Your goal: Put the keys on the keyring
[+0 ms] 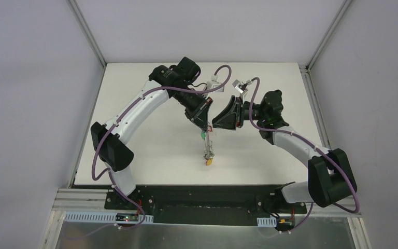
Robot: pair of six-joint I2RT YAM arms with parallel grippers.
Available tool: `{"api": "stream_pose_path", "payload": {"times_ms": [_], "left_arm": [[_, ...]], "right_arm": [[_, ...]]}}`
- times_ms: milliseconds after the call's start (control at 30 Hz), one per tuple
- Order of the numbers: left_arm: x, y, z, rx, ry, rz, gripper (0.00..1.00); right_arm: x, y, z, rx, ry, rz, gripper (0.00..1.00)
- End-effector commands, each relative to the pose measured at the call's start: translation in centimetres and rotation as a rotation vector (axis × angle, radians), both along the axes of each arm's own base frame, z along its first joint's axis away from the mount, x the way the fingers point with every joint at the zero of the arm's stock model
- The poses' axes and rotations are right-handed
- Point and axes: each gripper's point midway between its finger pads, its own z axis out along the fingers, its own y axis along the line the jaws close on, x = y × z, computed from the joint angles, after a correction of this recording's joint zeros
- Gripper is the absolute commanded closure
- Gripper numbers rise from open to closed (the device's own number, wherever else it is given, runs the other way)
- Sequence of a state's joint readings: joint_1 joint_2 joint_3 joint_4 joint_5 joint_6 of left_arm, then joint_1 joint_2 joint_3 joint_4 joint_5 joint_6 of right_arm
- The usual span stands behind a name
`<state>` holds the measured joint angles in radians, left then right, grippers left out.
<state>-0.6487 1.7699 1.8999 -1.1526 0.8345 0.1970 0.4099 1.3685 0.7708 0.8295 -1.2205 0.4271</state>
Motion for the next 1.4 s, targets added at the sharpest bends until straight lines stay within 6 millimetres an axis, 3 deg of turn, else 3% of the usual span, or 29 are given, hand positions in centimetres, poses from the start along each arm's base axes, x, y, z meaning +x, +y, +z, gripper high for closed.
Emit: {"api": "stream_pose_path", "payload": {"times_ms": [0, 267, 433, 767, 933, 1133, 1367], "left_arm": [[-1.0, -0.4, 1.8, -0.052, -0.004, -0.046, 1.00], [-1.1, -0.7, 1.7, -0.061, -0.008, -0.060, 1.00], [-1.2, -0.7, 1.4, -0.060, 0.001, -0.062, 1.00], [-1.2, -0.7, 1.1, -0.058, -0.008, -0.066, 1.00], [-1.2, -0.3, 1.2, -0.059, -0.052, -0.087, 0.99], [-0.8, 0.3, 2.2, -0.108, -0.205, -0.101, 0.73], [-0.4, 0.6, 1.7, -0.143, -0.316, -0.097, 0.66]], "right_arm": [[-1.3, 0.1, 1.3, 0.021, -0.083, 0.053, 0.60], [-1.9, 1.0, 0.7, 0.012, -0.068, 0.090, 0.62], [-2.1, 1.3, 0.6, 0.008, -0.064, 0.106, 0.71], [-2.0, 1.7, 0.9, 0.009, -0.056, 0.110, 1.00], [-1.9, 1.7, 1.0, 0.010, -0.051, 0.097, 1.00], [-1.2, 1.5, 1.3, 0.018, -0.035, 0.056, 1.00], [-0.7, 1.2, 1.5, 0.027, -0.011, 0.027, 1.00]]}}
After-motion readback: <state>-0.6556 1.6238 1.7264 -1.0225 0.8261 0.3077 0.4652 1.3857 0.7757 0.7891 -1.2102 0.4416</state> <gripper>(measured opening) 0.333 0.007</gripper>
